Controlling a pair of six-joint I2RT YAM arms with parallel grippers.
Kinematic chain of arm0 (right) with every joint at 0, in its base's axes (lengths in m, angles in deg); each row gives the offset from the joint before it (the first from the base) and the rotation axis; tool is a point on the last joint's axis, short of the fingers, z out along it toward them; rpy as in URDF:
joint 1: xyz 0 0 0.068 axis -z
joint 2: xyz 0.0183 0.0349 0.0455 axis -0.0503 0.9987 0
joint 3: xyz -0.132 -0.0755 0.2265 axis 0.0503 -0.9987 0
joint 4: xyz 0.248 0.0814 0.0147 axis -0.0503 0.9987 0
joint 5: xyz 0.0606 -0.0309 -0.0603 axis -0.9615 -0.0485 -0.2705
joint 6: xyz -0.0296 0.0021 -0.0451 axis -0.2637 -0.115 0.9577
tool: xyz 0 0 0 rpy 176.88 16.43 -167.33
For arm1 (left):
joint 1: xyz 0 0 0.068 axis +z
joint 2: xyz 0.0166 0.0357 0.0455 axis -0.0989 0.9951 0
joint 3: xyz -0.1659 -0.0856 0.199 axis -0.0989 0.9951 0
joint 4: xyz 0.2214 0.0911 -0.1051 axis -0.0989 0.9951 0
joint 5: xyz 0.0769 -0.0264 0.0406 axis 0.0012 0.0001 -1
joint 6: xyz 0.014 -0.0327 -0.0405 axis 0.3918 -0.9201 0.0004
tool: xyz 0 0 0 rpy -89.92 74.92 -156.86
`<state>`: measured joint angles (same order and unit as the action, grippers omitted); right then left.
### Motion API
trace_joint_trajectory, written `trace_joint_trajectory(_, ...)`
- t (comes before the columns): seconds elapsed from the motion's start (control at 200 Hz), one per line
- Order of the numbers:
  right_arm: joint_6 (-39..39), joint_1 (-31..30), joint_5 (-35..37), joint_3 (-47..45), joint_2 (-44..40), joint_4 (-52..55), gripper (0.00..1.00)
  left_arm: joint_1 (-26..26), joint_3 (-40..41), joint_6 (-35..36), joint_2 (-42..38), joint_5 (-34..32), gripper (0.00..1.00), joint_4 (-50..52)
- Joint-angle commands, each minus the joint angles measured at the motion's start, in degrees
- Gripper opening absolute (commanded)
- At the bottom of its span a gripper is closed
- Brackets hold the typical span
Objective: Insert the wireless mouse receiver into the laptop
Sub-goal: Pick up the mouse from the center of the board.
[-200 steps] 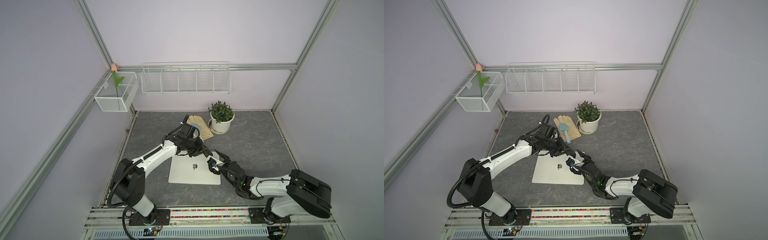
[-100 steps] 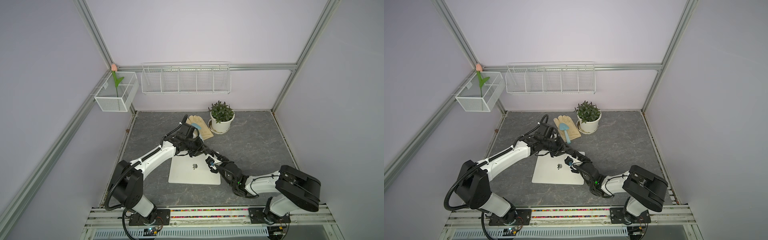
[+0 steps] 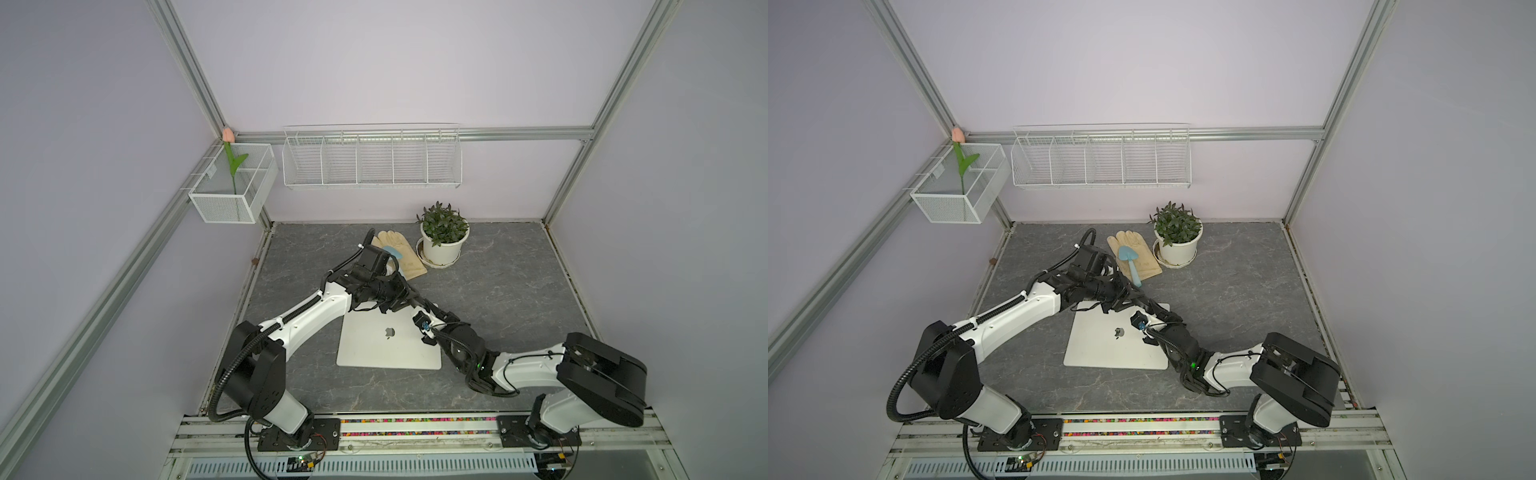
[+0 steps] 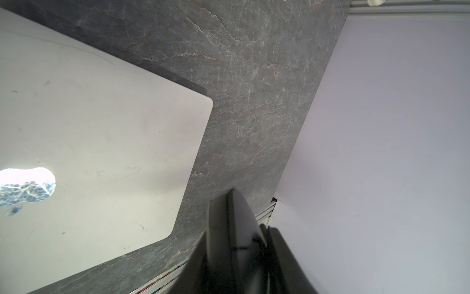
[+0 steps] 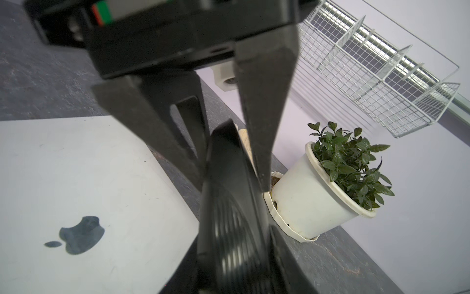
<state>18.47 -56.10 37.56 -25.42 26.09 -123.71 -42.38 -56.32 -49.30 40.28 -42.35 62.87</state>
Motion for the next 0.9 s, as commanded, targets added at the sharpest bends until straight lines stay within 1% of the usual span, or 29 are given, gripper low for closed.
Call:
trace_joint_trajectory(0.0,-6.7,0.0,0.4,0.0,-5.6,5.8,0.24,0.8,-0.1,5.1,-3.0,-1.6,0.53,-1.5)
trace_joint_trajectory(0.11,-13.6,0.1,-1.9,0.2,-13.3,19.0,0.23,3.1,0.0,8.8,-5.2,-4.4,0.71,-1.6)
trace_joint_trajectory(0.15,-16.9,0.2,-3.4,0.7,-16.8,25.5,0.22,4.2,0.0,11.2,-6.4,-5.5,0.75,-1.9)
trace_joint_trajectory(0.225,-24.4,1.3,-7.1,2.3,-23.1,38.5,0.21,5.9,0.4,17.8,-9.1,-7.8,0.76,-3.0)
trace_joint_trajectory(0.27,-28.8,2.6,-10.7,3.7,-26.4,46.2,0.21,6.3,1.1,23.4,-11.0,-8.7,0.76,-4.5)
trace_joint_trajectory(0.325,-34.1,5.1,-16.4,5.5,-30.1,55.1,0.21,6.3,2.4,30.8,-13.4,-9.4,0.75,-5.9)
trace_joint_trajectory(0.34,-35.0,5.8,-17.3,5.8,-30.8,56.5,0.21,6.3,2.8,32.5,-14.1,-9.3,0.75,-6.5)
trace_joint_trajectory(0.42,-41.0,10.8,-27.6,7.4,-35.3,64.2,0.21,6.3,6.8,41.4,-17.1,-7.0,0.74,-9.5)
trace_joint_trajectory(0.5,-46.3,16.0,-39.2,6.9,-39.3,65.8,0.2,6.2,12.0,48.2,-19.8,-3.3,0.72,-12.8)
trace_joint_trajectory(0.555,-50.1,20.0,-47.9,6.6,-40.7,65.3,0.2,6.1,15.2,51.0,-21.0,-1.0,0.71,-14.1)
trace_joint_trajectory(0.675,-57.3,26.6,-64.3,6.9,-39.0,62.3,0.21,5.0,21.0,56.2,-23.2,1.9,0.68,-16.3)
trace_joint_trajectory(0.79,-64.1,29.7,-76.7,7.0,-33.2,53.8,0.21,2.6,23.6,57.3,-24.5,2.4,0.68,-19.7)
trace_joint_trajectory(0.845,-67.1,30.2,-80.8,7.0,-30.2,48.8,0.22,2.0,23.9,56.0,-23.8,3.0,0.68,-21.5)
trace_joint_trajectory(0.895,-69.0,30.3,-83.1,7.0,-27.5,45.3,0.26,1.9,23.9,54.4,-22.7,5.0,0.68,-22.8)
